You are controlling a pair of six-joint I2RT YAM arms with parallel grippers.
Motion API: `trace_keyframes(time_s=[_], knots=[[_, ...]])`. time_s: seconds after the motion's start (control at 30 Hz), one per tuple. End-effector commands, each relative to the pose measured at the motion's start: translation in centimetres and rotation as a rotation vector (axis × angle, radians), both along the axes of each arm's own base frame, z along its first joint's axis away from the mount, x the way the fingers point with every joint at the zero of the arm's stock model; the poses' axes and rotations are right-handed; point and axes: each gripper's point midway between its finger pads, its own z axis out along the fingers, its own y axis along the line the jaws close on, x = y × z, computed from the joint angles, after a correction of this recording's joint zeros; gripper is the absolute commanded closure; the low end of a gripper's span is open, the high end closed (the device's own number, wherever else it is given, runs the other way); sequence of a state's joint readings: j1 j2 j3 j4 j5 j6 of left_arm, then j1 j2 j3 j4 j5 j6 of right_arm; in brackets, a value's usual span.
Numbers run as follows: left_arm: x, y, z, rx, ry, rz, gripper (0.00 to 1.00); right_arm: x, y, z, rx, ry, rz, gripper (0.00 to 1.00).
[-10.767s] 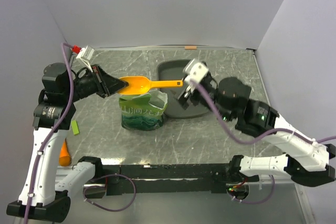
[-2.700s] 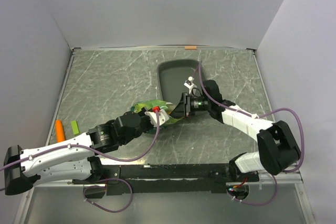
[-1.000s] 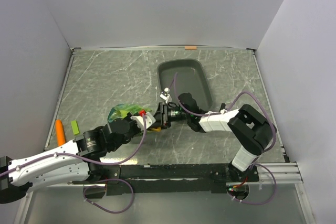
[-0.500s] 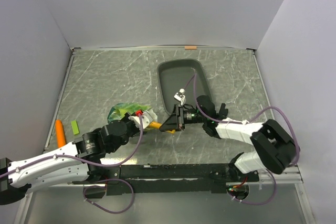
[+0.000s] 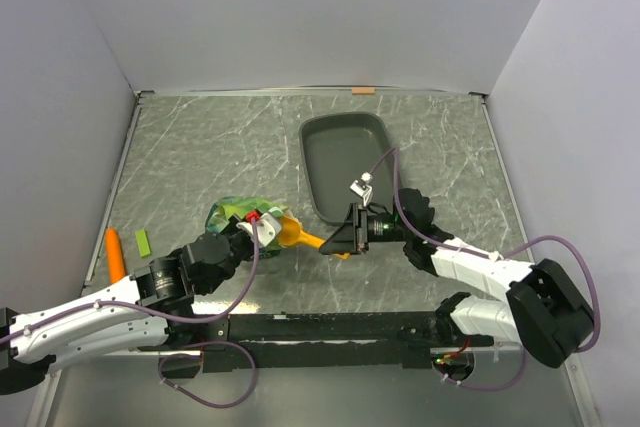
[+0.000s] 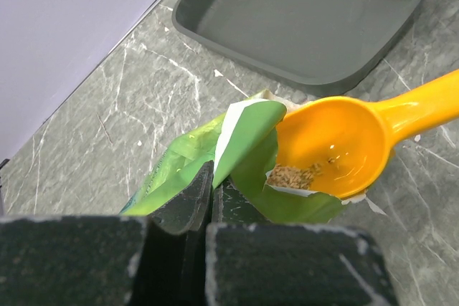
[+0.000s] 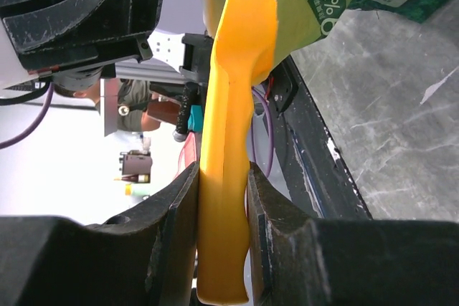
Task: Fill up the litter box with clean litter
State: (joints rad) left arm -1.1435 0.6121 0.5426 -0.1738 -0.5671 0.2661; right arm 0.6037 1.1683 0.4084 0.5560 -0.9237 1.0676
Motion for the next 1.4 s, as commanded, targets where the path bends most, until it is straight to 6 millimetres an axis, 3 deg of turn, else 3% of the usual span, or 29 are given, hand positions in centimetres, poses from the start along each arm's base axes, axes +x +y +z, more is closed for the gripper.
trace_keyframes(time_s=[0.0,0.7,1.37], knots=[[0.0,-0.3,0.3,-0.05,-0.001,0.007,0.99,-0.3,-0.9,-0.1,-0.008,-0.007,-0.022,1.0],[0.4,0.7,1.3,-0.083,-0.032,0.057,0.99,-0.7,-4.1,-0.5,-0.085,-0.006,-0.118,1.0],[2.1,2.2,0.3,0.004,-0.042,0.227,0.99,0.1,-5.2,3.4,-0.014,0.027,-0.27,1.0]])
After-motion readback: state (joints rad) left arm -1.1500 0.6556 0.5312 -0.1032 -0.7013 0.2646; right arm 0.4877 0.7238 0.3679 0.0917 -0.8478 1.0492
